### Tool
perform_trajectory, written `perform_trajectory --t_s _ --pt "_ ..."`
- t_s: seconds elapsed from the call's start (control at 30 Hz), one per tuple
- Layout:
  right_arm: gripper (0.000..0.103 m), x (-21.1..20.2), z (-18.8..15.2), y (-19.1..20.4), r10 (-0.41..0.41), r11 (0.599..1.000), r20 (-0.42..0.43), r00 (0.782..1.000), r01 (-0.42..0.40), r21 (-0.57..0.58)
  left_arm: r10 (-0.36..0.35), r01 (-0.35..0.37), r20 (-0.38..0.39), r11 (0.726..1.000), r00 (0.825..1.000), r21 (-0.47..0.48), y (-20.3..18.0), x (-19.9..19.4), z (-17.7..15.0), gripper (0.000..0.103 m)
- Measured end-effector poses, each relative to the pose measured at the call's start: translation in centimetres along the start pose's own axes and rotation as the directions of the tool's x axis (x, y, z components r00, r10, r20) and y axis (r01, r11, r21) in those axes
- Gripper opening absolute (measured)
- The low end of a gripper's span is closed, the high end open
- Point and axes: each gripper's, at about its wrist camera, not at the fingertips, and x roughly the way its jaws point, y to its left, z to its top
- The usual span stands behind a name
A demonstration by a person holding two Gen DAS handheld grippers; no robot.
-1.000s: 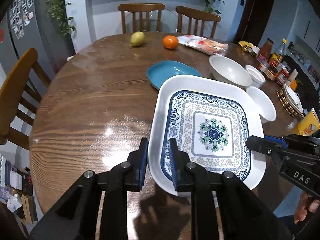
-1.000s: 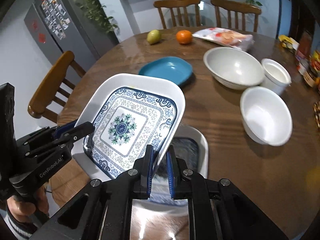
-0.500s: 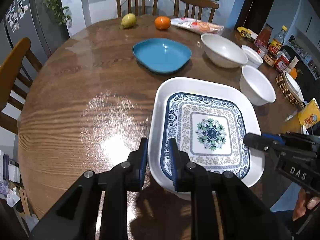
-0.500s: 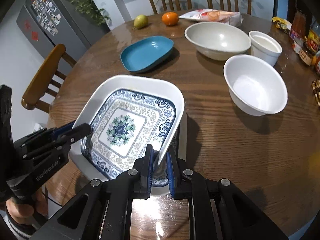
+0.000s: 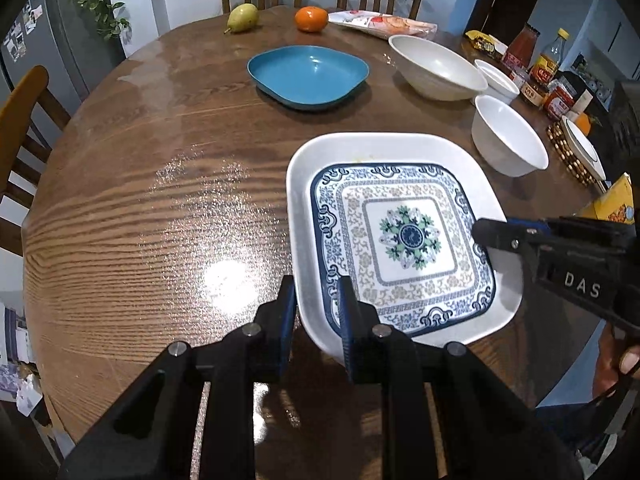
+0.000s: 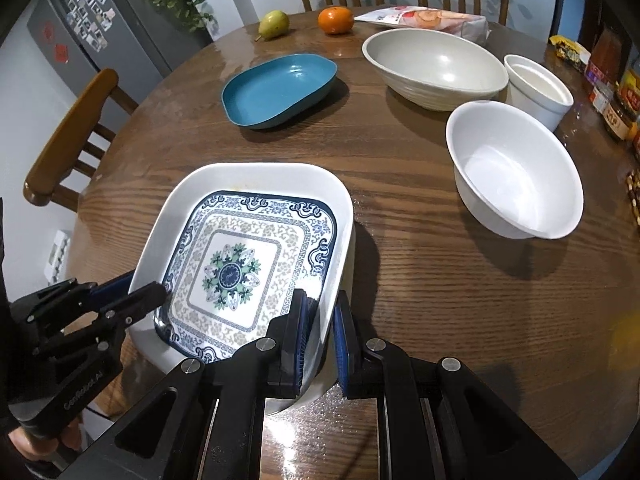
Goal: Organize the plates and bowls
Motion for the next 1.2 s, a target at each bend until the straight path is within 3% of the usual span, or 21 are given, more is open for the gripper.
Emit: perform_trajectory --t_s 0.43,0.5,0.57,0.77,0.93,1.0,1.13,1.2 --pt "0.015 0.2 0.4 0.7 -0.045 0.999 -0.004 0.999 0.045 -0.028 -0.004 0.004 -0.016 1.000 1.000 0.000 -0.3 0.2 -0.3 0.017" --pt "0.020 0.2 0.4 0.8 -0.050 0.998 -0.007 0.999 0.050 -0.032 -0.001 0.001 0.002 1.000 1.000 0.005 -0.3 -0.2 -0.2 0.019" --pt "0.036 0.3 0.5 0.9 -0.055 0.998 -0.011 0.998 0.055 -0.031 0.003 -0.003 0.026 1.000 1.000 0.009 -0.3 -0.7 0.1 0.019" --pt "0.040 -0.8 0.8 1.1 -0.041 0.999 0.034 0.999 0.042 -0.025 0.016 -0.016 0.048 1.000 0.999 0.006 0.2 -1.1 0.7 0.020" --pt "0.043 -2.0 1.3 0.4 -0.015 1.000 0.073 0.997 0.015 0.013 0.022 -0.021 0.045 1.000 0.999 -0.018 1.2 -1.0 1.0 0.030" --pt "0.044 -2.2 1.4 -0.3 -0.010 0.999 0.074 0.997 0.006 0.045 0.024 -0.023 0.045 0.999 0.999 -0.031 1.7 -1.0 1.2 0.043" --pt "0.044 -2.3 1.5 -1.2 0.032 0.994 0.071 0.997 -0.039 0.099 0.036 -0.033 0.063 0.998 0.997 -0.046 2.4 -1.3 2.4 0.049" --pt "0.044 -2.4 1.6 -1.2 0.046 0.993 0.080 0.996 -0.054 0.108 0.039 -0.036 0.074 0.998 0.996 -0.049 2.7 -1.4 3.2 0.059"
